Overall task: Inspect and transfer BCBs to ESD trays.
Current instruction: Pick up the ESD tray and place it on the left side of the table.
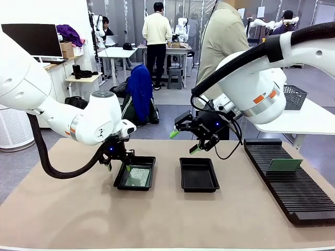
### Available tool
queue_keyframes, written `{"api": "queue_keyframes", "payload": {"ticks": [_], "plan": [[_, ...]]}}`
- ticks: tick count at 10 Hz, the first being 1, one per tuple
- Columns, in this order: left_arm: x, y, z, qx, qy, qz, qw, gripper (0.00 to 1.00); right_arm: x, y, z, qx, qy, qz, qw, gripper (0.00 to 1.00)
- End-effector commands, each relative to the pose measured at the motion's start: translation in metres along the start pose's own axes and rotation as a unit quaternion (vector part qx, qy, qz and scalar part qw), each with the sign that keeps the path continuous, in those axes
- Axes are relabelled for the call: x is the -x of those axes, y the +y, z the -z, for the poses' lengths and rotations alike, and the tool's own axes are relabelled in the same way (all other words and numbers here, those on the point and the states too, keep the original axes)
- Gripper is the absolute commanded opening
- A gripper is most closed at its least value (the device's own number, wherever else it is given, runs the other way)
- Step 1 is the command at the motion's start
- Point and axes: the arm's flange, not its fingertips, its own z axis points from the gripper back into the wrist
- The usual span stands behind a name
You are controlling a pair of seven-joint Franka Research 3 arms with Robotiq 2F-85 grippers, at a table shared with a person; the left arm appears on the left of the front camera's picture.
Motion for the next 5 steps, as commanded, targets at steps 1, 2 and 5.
{"api": "queue_keyframes", "payload": {"ticks": [1, 2, 5], "plan": [[0.0012, -0.0018, 0.0013, 0.004, -0.009, 0.003, 1.000, 0.71, -0.0014, 0.0007, 0.0009, 0.004, 0.001, 0.003, 1.000, 1.00], [0.0005, -0.0018, 0.0013, 0.005, -0.007, 0.005, 1.000, 0.65, -0.0014, 0.0007, 0.0009, 0.004, 0.001, 0.003, 1.000, 1.00], [-0.0002, -0.0010, 0.0002, 0.008, -0.004, 0.006, 1.000, 0.57, -0.0014, 0.0007, 0.0009, 0.004, 0.001, 0.003, 1.000, 1.00]]}}
